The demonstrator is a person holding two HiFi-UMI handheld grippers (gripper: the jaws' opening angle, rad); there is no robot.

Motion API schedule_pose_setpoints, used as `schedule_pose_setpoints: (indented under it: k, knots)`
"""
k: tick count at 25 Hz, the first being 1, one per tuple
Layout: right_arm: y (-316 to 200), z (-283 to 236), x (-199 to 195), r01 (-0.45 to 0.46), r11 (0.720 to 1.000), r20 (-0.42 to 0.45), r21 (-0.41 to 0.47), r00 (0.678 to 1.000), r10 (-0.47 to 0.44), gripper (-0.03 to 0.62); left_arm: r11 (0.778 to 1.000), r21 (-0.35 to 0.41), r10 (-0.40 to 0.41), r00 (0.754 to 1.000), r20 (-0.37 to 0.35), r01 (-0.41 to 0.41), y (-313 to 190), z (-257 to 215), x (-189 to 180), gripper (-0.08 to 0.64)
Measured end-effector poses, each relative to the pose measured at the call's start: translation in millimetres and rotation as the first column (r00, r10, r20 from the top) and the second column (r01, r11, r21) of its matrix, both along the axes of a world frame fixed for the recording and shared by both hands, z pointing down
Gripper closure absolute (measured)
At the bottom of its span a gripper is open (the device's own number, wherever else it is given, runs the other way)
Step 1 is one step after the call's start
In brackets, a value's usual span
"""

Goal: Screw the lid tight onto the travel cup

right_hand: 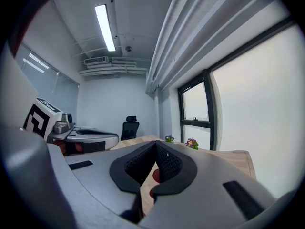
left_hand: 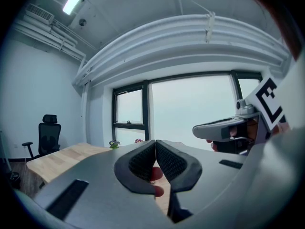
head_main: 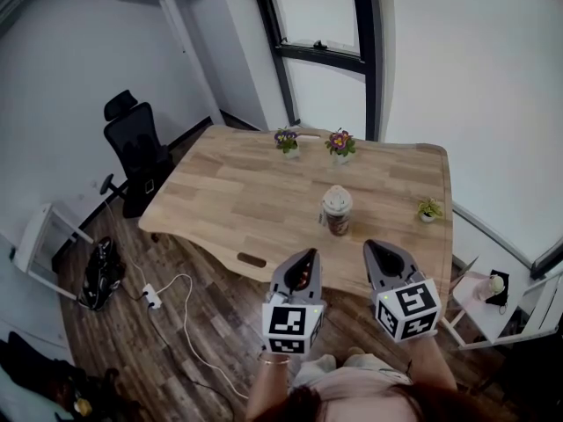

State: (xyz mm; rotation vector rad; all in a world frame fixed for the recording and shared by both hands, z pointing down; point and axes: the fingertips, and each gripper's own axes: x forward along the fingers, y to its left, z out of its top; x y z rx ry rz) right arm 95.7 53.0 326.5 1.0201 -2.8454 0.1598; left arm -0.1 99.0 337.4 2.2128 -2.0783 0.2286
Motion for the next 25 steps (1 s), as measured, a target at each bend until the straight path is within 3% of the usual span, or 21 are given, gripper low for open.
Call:
schedule_pose_setpoints:
  k: [25]
  knots:
    - [2.1, 7.9, 15.6, -0.013, 0.999, 0.003, -0.030, 1.000, 0.013, 0.592, 1.000, -0.013, 0.010, 0.999, 0.036, -0.010, 4.6, 5.3, 19.0, 0.557]
